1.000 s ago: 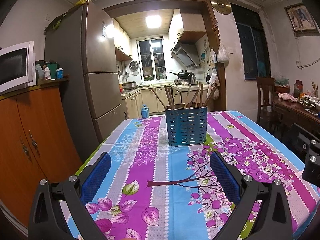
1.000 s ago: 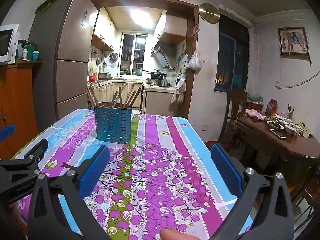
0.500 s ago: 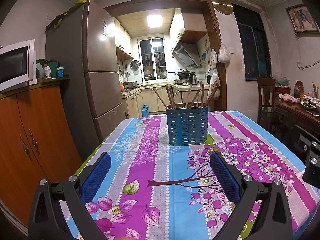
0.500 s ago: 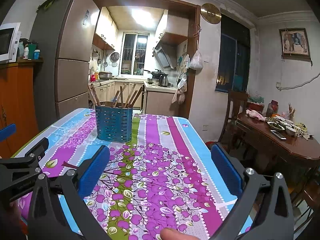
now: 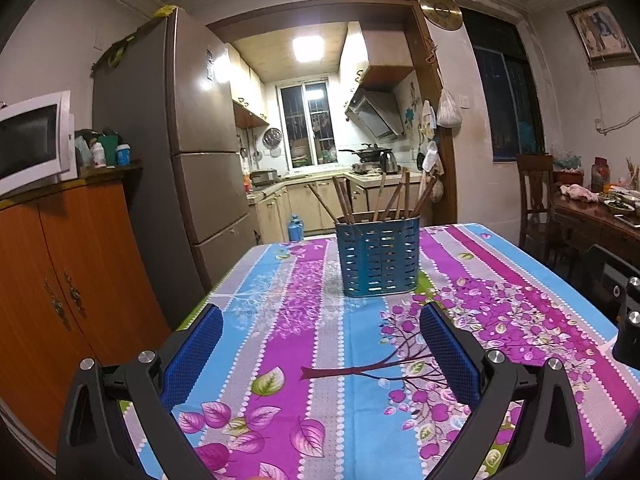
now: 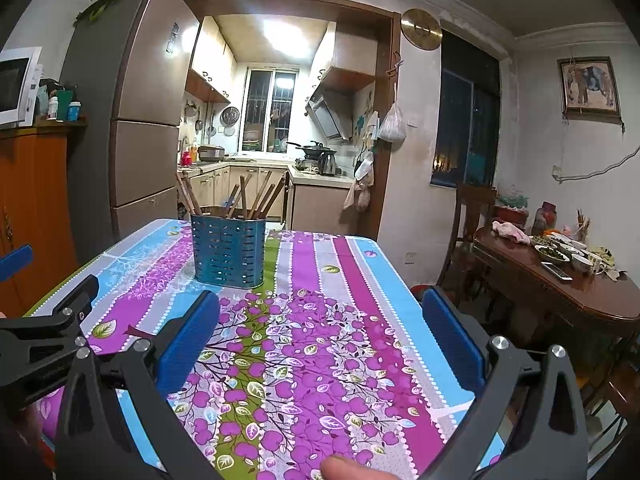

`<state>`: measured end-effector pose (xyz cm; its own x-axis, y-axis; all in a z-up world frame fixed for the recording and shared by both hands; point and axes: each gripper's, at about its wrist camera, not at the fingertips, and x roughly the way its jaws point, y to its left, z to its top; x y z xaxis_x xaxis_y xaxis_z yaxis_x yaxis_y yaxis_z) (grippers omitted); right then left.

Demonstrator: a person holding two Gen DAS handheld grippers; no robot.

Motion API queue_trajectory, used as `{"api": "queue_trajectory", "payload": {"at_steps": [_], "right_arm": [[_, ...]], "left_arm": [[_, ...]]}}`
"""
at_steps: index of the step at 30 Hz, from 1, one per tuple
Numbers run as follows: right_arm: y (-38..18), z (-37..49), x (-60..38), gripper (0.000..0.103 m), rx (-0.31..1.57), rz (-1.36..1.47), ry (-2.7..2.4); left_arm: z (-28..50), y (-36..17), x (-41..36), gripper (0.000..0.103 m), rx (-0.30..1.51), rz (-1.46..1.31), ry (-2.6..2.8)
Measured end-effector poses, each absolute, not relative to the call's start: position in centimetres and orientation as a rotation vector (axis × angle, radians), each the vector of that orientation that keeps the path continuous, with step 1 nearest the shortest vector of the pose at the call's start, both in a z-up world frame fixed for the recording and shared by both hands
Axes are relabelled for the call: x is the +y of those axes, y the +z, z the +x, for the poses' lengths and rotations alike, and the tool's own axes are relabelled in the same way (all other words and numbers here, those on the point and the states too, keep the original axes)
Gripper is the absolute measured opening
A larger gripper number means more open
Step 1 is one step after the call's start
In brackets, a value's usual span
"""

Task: Organize utensils

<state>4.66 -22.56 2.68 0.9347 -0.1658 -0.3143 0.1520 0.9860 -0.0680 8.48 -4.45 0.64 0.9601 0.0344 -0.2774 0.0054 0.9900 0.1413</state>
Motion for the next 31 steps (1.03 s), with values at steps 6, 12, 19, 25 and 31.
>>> {"api": "queue_trajectory", "payload": {"at_steps": [6,12,19,25,31], "right_arm": [[2.60,4.63,-22.72,0.098,0.329,-0.043,-0.161],[2.32,4.72,-22.95,0.098,0.335,-0.046,-0.157],[2.27,4.87,-22.91,0.098,0.333,-0.046,-0.157],[2.18,5.05,-22.99,0.098,0.333,-0.044,-0.161],[2.17,5.03,-23.17,0.098,0.331,-0.040,-0.160]], "left_arm": [[8.65,0.68,-4.06,0.099,0.301,0.090,-0.008],[8.32,0.83,-3.71,0.099,0.270,0.065,-0.015],[8.47,0.71,-3.79,0.099,0.279,0.069,-0.002],[9.03,0.64,-3.61,0.099,0.330,0.065,0.008],[8.78,0.55,-3.92,0.099,0.313,0.097,0.030]]}}
